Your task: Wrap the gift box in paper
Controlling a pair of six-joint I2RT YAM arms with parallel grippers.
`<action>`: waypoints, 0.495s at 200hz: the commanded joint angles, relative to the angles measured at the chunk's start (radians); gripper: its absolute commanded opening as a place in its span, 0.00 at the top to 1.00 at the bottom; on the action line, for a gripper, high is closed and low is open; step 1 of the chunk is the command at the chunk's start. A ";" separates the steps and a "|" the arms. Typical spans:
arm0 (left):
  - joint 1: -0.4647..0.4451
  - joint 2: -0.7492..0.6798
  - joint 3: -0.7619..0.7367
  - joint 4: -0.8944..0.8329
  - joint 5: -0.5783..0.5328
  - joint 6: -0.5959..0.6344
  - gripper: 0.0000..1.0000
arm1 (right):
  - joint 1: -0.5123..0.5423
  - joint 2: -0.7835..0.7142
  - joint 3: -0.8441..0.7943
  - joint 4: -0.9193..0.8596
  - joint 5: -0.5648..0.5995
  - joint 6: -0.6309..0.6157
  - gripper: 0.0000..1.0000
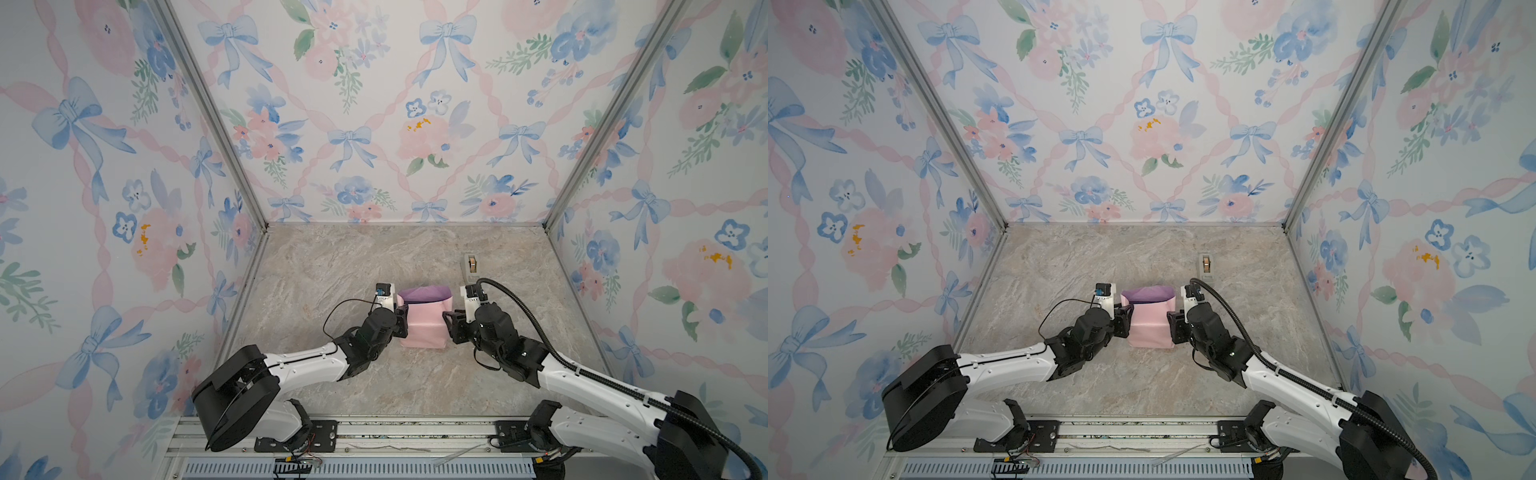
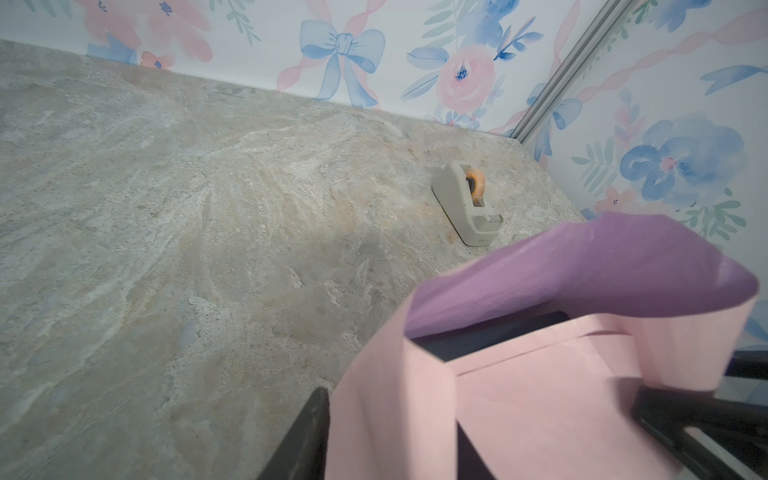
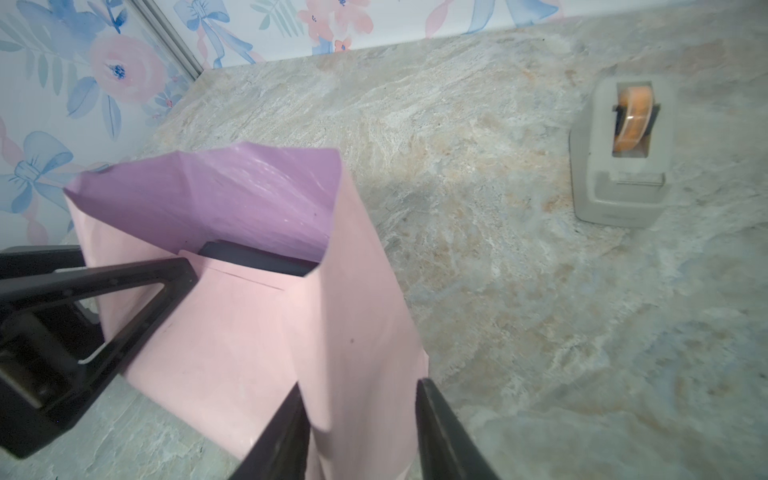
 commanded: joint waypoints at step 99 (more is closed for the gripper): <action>-0.018 -0.010 0.011 -0.019 -0.033 0.022 0.64 | 0.015 0.075 0.003 0.039 0.056 0.022 0.81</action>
